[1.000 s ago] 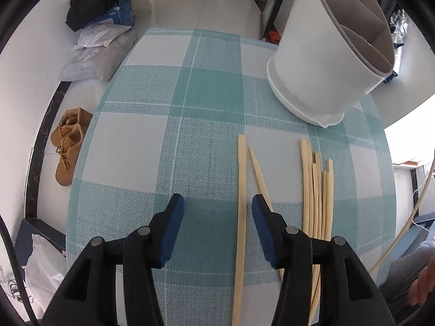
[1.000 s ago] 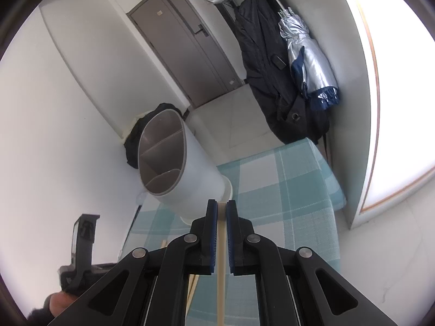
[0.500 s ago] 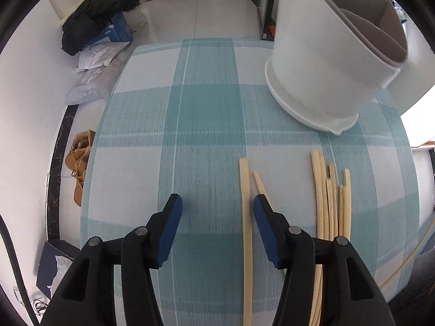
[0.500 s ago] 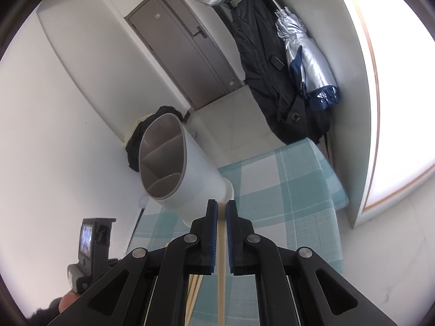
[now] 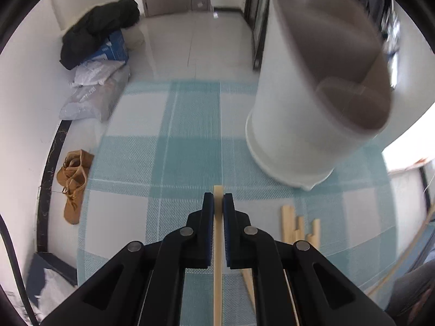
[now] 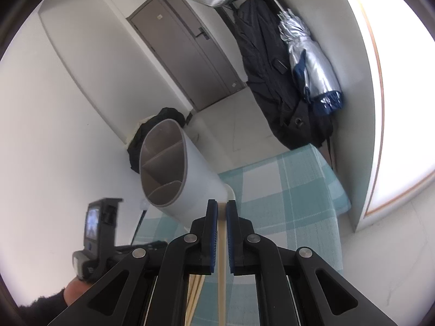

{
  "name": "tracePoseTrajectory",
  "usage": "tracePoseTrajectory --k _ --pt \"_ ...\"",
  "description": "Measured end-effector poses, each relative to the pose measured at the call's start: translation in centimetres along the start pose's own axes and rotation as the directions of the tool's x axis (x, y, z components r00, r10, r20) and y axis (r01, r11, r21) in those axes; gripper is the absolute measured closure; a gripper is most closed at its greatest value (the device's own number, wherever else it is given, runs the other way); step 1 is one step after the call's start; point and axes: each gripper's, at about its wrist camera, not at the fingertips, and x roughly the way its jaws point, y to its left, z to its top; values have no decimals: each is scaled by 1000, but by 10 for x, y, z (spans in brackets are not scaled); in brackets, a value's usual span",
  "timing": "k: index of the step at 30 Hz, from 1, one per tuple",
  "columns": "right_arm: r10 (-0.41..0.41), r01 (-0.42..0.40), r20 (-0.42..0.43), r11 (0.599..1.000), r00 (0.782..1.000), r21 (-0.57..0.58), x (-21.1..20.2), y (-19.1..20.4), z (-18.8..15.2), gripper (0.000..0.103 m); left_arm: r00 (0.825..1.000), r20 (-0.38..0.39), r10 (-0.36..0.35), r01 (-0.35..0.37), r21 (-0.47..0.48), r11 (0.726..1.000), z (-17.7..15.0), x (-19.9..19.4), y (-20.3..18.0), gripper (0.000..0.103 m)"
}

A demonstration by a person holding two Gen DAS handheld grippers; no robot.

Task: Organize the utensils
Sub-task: 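Raise both grippers over the utensil holder and drop the chopsticks inside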

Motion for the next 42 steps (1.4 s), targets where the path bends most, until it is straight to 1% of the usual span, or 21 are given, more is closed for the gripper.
tracePoseTrajectory --k 2,4,6,8,10,11,14,15,19,24,27,31,36,40,42 --pt "11 -11 18 999 1000 -31 -4 8 0 97 996 74 -41 43 -23 999 -3 -26 3 100" --pt "18 -16 29 998 999 -65 -7 18 0 97 988 140 -72 77 -31 997 -7 -50 1 100" --pt "27 -22 42 995 999 -96 -12 28 -3 97 969 221 -109 118 -26 993 -15 -78 -1 100" --pt "29 -22 55 991 998 -134 -17 38 -7 97 954 272 -129 141 -22 990 -22 -96 -2 100" --pt "31 -19 67 985 997 -169 -22 49 -10 97 931 330 -157 171 -14 985 -31 -115 -5 100" --pt "33 -18 73 982 997 -189 -24 55 -13 97 925 345 -159 172 -10 985 -25 -113 -3 100" --pt "35 -15 84 974 996 -227 -28 68 -17 97 905 385 -179 191 7 981 -23 -119 -6 100" --pt "35 -11 92 970 995 -243 -30 73 -19 97 901 391 -187 196 17 980 -19 -117 -6 100" --pt "33 -3 105 962 994 -274 -32 85 -20 97 900 387 -201 197 50 979 -15 -115 -10 100" --pt "35 2 118 955 992 -296 -33 94 -13 97 911 357 -207 187 90 978 -12 -122 -19 101" --pt "44 -2 129 951 991 -308 -35 100 -6 97 916 335 -220 194 109 975 -8 -128 -22 101" --pt "55 -5 142 945 988 -327 -40 106 6 97 913 323 -247 218 125 968 2 -140 -26 101" --pt "66 -8 164 942 984 -335 -47 111 36 97 901 328 -283 248 144 958 28 -163 -30 101" --pt "92 -22 191 940 977 -341 -55 119 74 97 886 354 -301 263 153 953 61 -186 -33 101" --pt "109 -30 208 936 972 -351 -57 126 99 97 873 375 -313 274 154 949 81 -198 -33 101"
